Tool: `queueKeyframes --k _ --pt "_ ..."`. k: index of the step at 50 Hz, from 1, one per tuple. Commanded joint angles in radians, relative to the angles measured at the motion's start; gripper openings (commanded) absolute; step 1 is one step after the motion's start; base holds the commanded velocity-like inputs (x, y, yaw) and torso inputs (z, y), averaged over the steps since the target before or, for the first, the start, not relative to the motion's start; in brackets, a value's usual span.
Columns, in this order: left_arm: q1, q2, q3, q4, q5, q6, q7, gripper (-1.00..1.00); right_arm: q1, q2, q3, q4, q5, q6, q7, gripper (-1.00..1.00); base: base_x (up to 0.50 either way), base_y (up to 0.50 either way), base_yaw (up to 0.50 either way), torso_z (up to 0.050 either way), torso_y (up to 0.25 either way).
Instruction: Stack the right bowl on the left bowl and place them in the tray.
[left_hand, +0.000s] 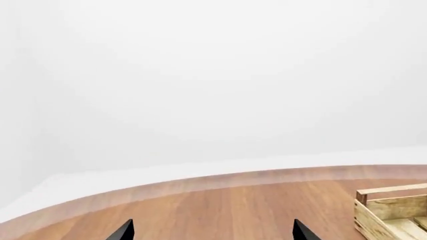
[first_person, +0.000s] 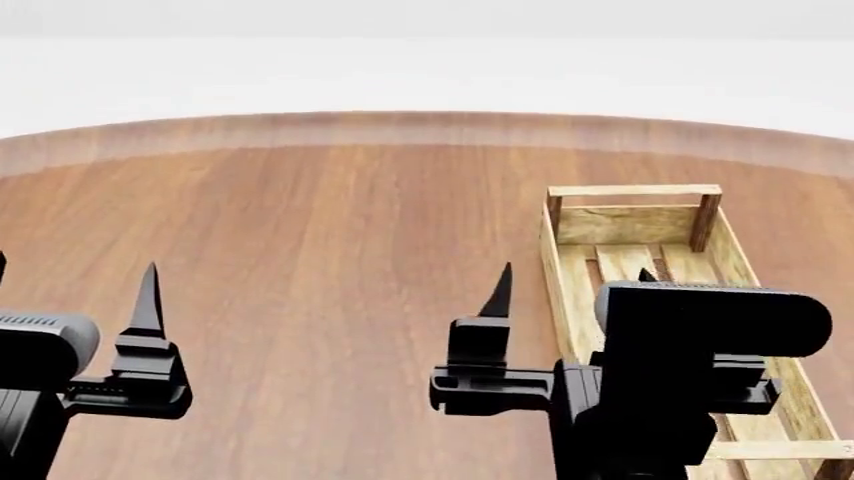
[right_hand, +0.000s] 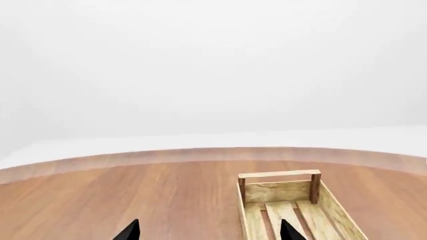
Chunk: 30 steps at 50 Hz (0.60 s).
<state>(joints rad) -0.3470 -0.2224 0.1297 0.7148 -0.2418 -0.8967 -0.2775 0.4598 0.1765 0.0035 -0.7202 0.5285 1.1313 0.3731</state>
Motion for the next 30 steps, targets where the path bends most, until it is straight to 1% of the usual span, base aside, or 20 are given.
queueKeyframes --k 1,3,4,6,7,8,9,12,13,15,21,30 --pt "-0.006 0.006 -0.041 0.016 0.007 -0.016 0.018 1.0 0.223 -0.062 0.195 0.028 0.19 0.437 0.039 1.0 0.0 0.0 0.0 0.0 0.0" --pt "-0.011 0.004 -0.047 0.024 0.004 -0.025 0.016 1.0 0.263 0.031 0.187 0.149 0.49 0.439 0.302 1.0 0.0 0.0 0.0 0.0 0.0" --pt "-0.012 0.003 -0.047 0.024 0.003 -0.026 0.016 1.0 0.278 0.056 0.192 0.207 0.64 0.438 0.415 1.0 0.0 0.0 0.0 0.0 0.0" --pt "-0.015 0.002 -0.05 0.029 0.0 -0.031 0.015 1.0 0.283 0.099 0.176 0.275 0.833 0.435 0.559 1.0 0.0 0.0 0.0 0.0 0.0" --pt "-0.016 0.001 -0.051 0.033 -0.001 -0.034 0.013 1.0 0.282 0.127 0.155 0.333 0.965 0.436 0.668 1.0 0.0 0.0 0.0 0.0 0.0" --pt "-0.015 0.0 -0.05 0.034 -0.001 -0.033 0.013 1.0 0.281 0.137 0.151 0.344 1.024 0.427 0.716 1.0 0.0 0.0 0.0 0.0 0.0" --pt "-0.014 -0.001 -0.05 0.035 -0.001 -0.033 0.012 1.0 0.275 0.161 0.127 0.389 1.149 0.419 0.818 1.0 0.0 0.0 0.0 0.0 0.0" --pt "-0.013 -0.002 -0.053 0.041 -0.004 -0.037 0.01 1.0 0.266 0.206 0.072 0.413 1.318 0.378 0.944 1.0 0.0 0.0 0.0 0.0 0.0" --pt "-0.014 -0.002 -0.053 0.043 -0.004 -0.039 0.009 1.0 0.258 0.236 0.034 0.417 1.401 0.353 0.999 1.0 0.0 0.0 0.0 0.0 0.0" --pt "-0.016 -0.003 -0.052 0.045 -0.006 -0.042 0.007 1.0 0.249 0.268 -0.008 0.427 1.471 0.324 1.05 1.0 0.0 0.0 0.0 0.0 0.0" --pt "-0.012 -0.002 -0.053 0.041 -0.011 -0.033 0.007 1.0 0.222 0.32 -0.07 0.427 1.564 0.273 1.106 1.0 0.0 0.0 0.0 0.0 0.0" --pt "-0.009 -0.005 -0.057 0.038 -0.017 -0.028 0.003 1.0 0.167 0.353 -0.138 0.413 1.602 0.251 1.119 1.0 0.0 0.0 0.0 0.0 0.0"
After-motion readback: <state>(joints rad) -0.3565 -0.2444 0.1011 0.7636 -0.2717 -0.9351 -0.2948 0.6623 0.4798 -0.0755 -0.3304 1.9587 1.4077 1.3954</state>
